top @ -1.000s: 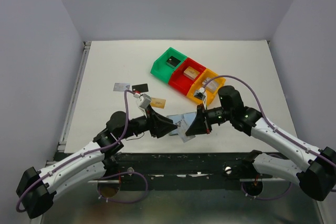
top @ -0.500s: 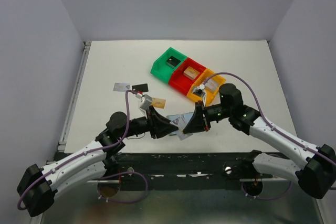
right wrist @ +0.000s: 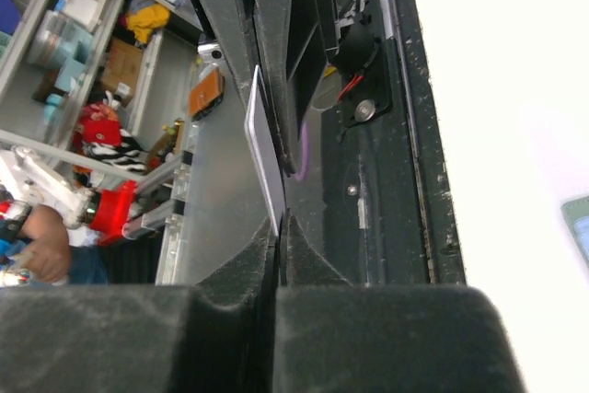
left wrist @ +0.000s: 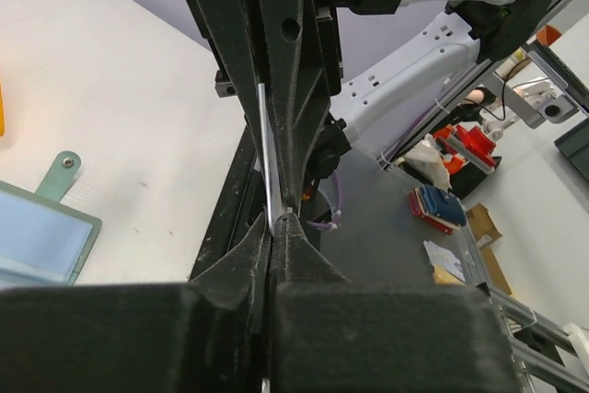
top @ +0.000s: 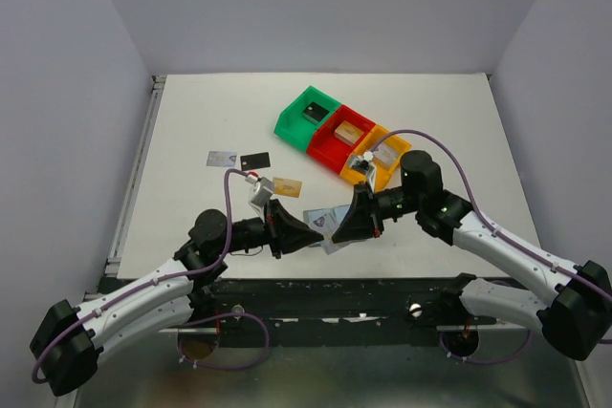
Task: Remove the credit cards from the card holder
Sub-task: Remove the credit card from the card holder.
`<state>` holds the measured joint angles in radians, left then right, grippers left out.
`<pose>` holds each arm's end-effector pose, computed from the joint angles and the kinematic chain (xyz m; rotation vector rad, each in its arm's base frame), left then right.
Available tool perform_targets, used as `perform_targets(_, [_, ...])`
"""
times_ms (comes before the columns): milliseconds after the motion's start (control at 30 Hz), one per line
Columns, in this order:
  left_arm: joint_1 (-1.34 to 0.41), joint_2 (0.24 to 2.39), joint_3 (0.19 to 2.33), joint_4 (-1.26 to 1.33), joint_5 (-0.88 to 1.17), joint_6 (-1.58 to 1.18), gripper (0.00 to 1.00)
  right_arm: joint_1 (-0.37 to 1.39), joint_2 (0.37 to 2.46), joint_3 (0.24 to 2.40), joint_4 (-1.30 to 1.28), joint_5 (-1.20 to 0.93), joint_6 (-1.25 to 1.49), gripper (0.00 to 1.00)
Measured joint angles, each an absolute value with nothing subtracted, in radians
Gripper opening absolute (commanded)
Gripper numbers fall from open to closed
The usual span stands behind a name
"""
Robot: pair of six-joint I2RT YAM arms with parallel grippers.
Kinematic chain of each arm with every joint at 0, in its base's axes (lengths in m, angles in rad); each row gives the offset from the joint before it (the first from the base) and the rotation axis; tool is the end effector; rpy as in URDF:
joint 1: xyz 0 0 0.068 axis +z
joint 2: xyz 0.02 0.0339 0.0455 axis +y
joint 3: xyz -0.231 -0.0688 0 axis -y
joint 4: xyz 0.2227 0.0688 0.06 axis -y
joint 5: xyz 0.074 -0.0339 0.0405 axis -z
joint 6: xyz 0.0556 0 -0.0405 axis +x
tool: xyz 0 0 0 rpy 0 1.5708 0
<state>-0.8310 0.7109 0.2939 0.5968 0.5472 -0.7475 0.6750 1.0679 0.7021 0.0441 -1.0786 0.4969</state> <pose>0.1083 -0.1616 0.2506 0.5901 1.5390 -1.6375 0.1515 0.1840 0.2606 -1.0158 1.8759 1.7575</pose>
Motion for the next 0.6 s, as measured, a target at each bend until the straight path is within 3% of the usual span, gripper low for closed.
perform_targets(33, [-0.831, 0.709, 0.294, 0.599, 0.55, -0.749, 0.0, 0.675, 1.068, 0.702, 0.043, -1.079, 0.496, 0.4])
perform_targets(100, [-0.831, 0.708, 0.291, 0.605, 0.554, -0.748, 0.0, 0.675, 1.067, 0.703, 0.028, -1.074, 0.492, 0.54])
perform_targets(267, [-0.83, 0.688, 0.297, 0.562, 0.565, -0.739, 0.0, 0.675, 1.05, 0.753, -0.127, -1.004, 0.419, 0.74])
perform_targets(600, [-0.826, 0.739, 0.63, 0.083, 0.763, -0.569, 0.0, 0.675, 1.019, 1.064, -0.445, -0.928, 0.23, 0.75])
